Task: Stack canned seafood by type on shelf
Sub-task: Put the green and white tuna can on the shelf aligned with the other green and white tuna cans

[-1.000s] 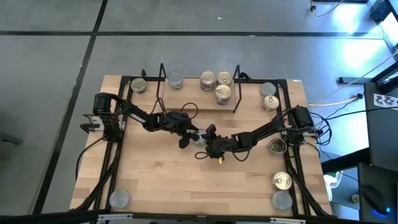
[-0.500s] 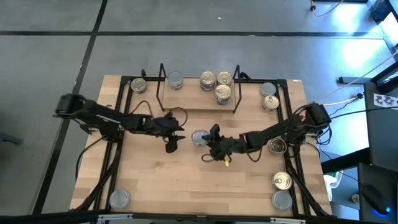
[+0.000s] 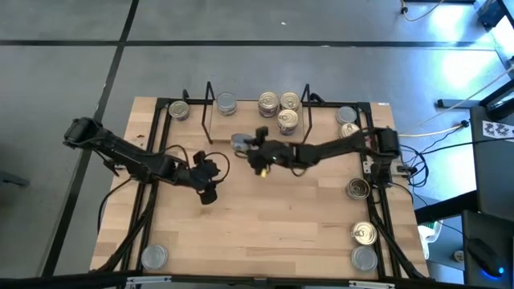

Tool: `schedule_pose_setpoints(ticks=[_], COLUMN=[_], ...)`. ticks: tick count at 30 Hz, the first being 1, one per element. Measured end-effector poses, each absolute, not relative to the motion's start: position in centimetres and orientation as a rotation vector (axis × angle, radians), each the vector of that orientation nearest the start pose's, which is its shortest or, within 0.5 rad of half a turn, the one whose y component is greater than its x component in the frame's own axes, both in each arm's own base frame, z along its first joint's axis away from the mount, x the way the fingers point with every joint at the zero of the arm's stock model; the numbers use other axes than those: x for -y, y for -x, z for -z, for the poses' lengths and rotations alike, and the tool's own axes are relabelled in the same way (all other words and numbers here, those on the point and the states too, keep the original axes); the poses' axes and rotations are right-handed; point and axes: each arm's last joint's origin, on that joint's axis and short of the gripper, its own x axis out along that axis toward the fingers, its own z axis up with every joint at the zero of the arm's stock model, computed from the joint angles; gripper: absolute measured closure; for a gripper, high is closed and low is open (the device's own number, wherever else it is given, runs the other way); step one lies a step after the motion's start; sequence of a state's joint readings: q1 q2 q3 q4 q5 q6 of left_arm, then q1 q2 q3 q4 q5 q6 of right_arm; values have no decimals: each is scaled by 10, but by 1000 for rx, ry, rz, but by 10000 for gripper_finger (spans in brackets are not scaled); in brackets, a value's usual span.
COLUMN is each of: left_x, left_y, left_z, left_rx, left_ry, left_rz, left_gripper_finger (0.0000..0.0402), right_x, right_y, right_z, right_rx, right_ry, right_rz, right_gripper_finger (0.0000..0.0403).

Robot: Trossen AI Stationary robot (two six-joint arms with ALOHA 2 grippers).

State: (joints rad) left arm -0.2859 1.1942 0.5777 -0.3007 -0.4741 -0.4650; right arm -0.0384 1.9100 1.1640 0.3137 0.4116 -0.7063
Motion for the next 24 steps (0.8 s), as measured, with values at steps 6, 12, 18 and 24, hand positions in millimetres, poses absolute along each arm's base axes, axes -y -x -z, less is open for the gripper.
schedule_pose_setpoints(ticks=[6, 12, 18, 24], left_x=[54, 56, 57, 57], left_y=[-203, -198, -197, -197], left_z=[-182, -186, -186, -187], left_rx=[-809, -802, -804, -800], left_ry=[100, 125, 126, 130], left_rz=[-356, -356, -358, -358], left_gripper_finger=[219, 219, 219, 219], right_x=[51, 63, 75, 87], right_y=[-447, -466, -480, -483], right_z=[-179, -172, -168, -165], right_rx=[-658, -664, -667, -672], right_ry=[756, 751, 728, 695], right_rz=[287, 320, 370, 383], right_gripper_finger=[259, 259, 259, 254])
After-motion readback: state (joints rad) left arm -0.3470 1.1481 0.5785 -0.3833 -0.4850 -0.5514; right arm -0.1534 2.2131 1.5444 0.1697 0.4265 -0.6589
